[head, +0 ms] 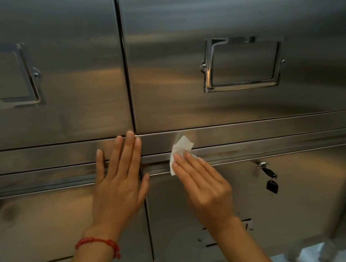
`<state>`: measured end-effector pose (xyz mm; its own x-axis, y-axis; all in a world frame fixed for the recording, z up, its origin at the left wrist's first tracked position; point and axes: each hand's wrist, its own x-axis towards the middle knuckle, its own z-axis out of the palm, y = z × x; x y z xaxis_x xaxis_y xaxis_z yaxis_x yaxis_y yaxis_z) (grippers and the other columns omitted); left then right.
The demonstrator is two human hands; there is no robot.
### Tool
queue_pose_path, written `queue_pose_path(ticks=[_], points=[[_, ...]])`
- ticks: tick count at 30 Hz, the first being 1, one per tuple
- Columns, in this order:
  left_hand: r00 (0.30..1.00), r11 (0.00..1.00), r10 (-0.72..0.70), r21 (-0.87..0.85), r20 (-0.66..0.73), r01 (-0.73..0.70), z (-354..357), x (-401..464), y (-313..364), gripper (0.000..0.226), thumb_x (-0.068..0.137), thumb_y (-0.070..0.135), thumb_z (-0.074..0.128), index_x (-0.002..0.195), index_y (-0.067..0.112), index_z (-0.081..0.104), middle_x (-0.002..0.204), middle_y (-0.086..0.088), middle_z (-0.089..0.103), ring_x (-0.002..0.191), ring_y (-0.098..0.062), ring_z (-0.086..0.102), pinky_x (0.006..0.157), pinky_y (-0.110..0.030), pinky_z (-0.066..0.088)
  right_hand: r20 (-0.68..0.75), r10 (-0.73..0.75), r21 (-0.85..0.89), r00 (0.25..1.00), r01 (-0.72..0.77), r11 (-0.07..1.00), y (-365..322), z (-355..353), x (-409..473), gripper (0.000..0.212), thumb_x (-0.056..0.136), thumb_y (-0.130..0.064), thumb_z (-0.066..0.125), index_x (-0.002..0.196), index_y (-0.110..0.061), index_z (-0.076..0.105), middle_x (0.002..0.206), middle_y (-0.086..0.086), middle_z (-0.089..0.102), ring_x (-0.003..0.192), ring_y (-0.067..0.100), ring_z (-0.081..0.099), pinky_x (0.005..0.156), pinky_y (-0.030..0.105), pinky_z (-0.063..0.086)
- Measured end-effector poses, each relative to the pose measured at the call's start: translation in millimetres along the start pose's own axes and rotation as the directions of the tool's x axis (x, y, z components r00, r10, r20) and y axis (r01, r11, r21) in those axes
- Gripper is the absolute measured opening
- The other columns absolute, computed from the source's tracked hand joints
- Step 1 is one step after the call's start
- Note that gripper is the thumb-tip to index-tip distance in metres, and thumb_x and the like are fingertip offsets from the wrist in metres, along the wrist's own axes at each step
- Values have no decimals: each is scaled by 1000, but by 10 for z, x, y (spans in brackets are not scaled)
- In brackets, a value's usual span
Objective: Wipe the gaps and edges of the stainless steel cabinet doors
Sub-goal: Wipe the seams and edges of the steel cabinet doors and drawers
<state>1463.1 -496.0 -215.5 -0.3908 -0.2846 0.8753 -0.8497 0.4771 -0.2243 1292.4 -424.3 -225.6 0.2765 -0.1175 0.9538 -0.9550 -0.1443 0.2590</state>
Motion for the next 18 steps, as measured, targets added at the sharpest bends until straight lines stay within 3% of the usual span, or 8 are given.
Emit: queue_pose_path(ticks=[18], points=[[1000,1000,-3,-17,-1,3,-34,12,6,68,90,36,34,148,6,13,158,-1,-5,145,-18,1,115,-47,5,-49,138,-82,989,-142,986,52,-61,-66,28,99,-5,45,102,-1,72,111,14,68,107,23,64,86,36,56]])
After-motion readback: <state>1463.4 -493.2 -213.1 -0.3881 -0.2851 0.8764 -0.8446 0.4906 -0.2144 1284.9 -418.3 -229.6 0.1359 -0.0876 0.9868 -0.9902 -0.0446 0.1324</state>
